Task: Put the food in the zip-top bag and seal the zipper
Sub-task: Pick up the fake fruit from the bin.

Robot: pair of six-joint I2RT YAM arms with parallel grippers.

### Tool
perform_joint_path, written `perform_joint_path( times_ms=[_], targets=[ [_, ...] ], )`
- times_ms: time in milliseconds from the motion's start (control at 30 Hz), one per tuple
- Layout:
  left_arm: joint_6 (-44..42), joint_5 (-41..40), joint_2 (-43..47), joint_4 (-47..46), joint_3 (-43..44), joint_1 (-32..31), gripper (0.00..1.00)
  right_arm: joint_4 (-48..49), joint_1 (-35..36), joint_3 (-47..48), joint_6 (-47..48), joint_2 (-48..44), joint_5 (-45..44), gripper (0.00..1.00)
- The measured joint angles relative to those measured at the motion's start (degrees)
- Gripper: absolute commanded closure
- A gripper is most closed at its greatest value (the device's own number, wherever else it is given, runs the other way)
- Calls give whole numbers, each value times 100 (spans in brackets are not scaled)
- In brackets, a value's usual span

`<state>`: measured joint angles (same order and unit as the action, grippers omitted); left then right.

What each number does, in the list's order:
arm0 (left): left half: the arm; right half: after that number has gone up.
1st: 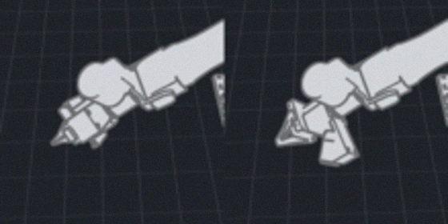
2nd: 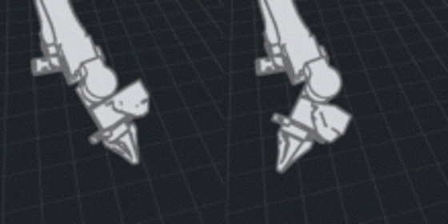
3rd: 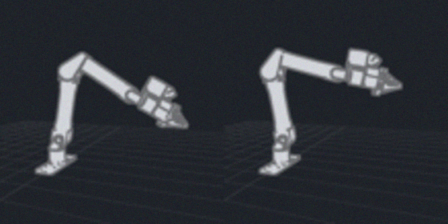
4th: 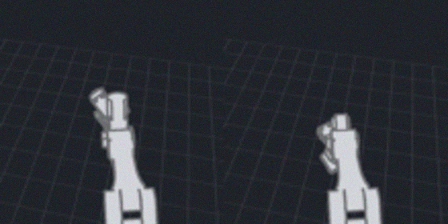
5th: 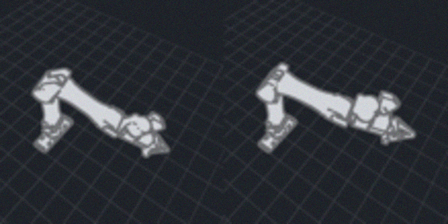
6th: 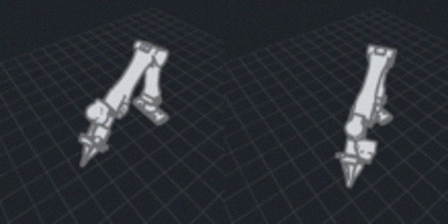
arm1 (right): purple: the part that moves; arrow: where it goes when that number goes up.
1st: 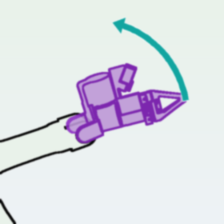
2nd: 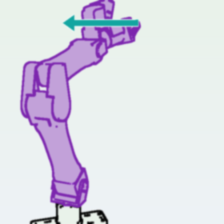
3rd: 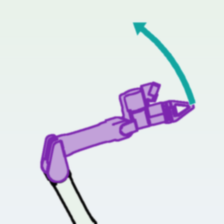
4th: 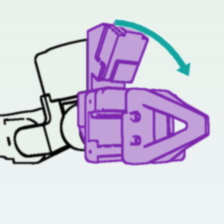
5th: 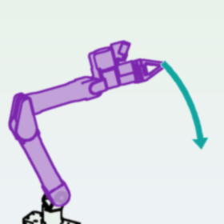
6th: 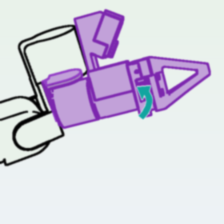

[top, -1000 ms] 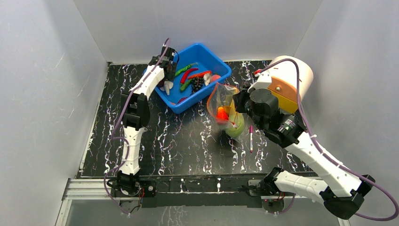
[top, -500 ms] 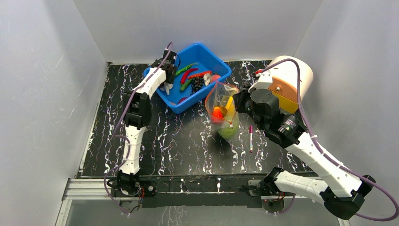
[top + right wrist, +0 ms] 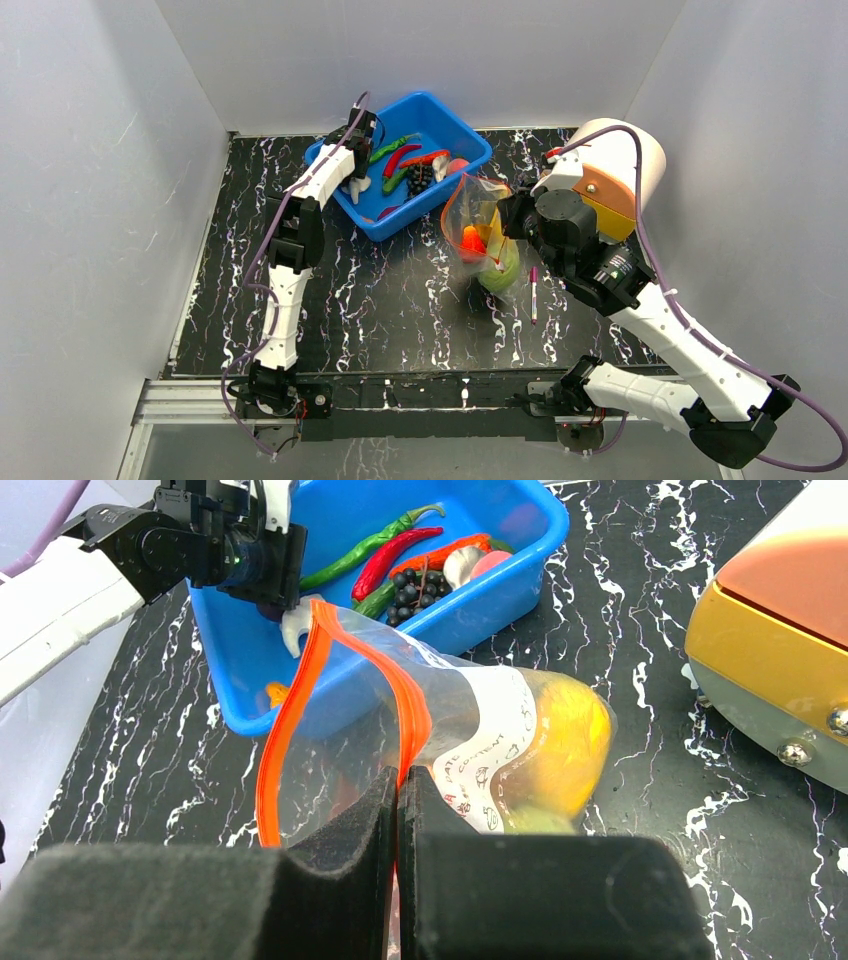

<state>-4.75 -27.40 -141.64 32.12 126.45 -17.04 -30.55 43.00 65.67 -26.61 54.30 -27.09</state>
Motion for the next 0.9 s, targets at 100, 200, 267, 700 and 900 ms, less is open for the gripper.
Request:
perform_joint_path(
  times_ms=[100,200,267,700,900],
  targets=[
    [-22,-42,11,0,-4,-26,73,2,0,0,0,-13,0,100],
    [-20,-63,90,0,-98,-76,74,15,0,0,-2,-48,0,100],
    [-17,-59,157,2,-160,-136,74,26,0,0,-4,-70,2,100],
    [407,396,1344,155,-750,-358,72,39,0,-140,-361,-94,260,100],
    [702,990,2186,142,-1311,-343,72,39,0,-201,-654,-46,479,100]
  ],
)
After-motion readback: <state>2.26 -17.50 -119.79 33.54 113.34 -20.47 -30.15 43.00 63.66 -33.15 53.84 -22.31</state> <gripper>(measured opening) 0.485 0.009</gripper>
